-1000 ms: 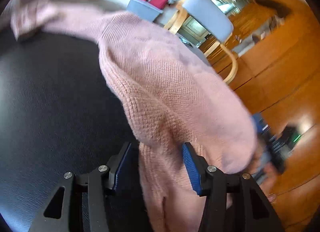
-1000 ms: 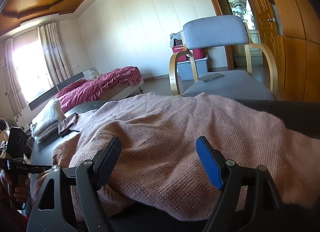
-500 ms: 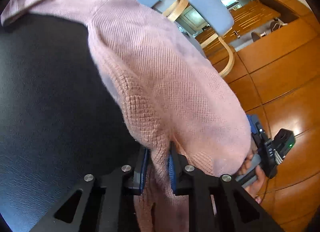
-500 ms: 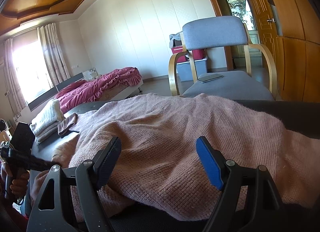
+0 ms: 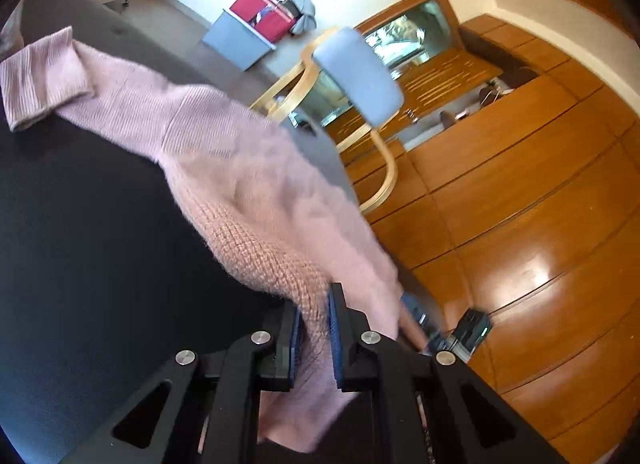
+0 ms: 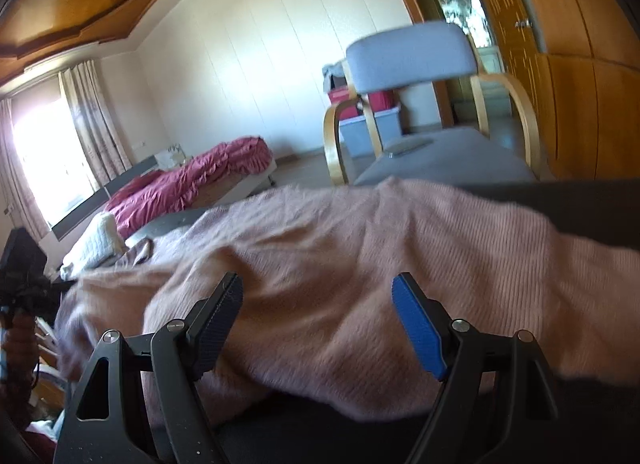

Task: Fold clothes

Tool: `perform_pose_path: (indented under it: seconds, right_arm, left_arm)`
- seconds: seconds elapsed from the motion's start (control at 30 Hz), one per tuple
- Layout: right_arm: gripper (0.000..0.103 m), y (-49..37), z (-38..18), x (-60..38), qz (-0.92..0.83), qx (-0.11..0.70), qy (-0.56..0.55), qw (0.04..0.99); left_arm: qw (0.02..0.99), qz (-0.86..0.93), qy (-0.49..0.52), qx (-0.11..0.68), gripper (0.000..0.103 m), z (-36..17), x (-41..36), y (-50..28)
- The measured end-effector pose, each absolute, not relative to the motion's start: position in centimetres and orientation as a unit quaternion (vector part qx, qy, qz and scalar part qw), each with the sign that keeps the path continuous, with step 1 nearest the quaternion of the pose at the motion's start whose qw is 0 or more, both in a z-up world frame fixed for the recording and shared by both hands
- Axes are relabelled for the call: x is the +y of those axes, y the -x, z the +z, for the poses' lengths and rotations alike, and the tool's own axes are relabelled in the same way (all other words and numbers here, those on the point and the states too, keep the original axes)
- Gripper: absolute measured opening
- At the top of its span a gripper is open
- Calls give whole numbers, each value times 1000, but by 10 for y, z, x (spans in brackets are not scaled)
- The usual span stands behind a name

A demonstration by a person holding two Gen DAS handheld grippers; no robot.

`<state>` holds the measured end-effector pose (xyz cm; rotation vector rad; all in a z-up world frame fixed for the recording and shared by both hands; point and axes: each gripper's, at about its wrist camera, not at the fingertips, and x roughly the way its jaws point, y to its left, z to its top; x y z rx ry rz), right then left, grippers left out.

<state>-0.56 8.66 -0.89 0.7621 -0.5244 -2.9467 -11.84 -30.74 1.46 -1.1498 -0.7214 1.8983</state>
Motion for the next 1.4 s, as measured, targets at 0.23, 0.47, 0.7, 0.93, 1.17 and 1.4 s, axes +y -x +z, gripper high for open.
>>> perform_pose_path:
  seconds: [0.23,0.47,0.7,0.93,1.17,1.4]
  right_arm:
    - [63,-19,-18,65,-932,-146,-329,33]
    - [39,-4,-50,83,-894,-235,-380,0]
    - [42,18,-60,100,-881,-331,-339,-3]
    - [7,14,-54,110,-873,-400,-275,41]
    - [7,-32,-9,140,-892,-417,-172,41]
    - [0,-75,22,185,-894,-432,-116,22]
  left_arm:
    - [407,720,426,-366,11,31,-325,142]
    - [410,711,426,-381,11,28,-336,143]
    - [413,701,431,-391,11,19,-337,143]
    - [405,700,434,-396,11,14,-346,143]
    - [390,700,435,-412,11,3,-360,148]
    - [353,691,463,-427,12,-29,-369,157]
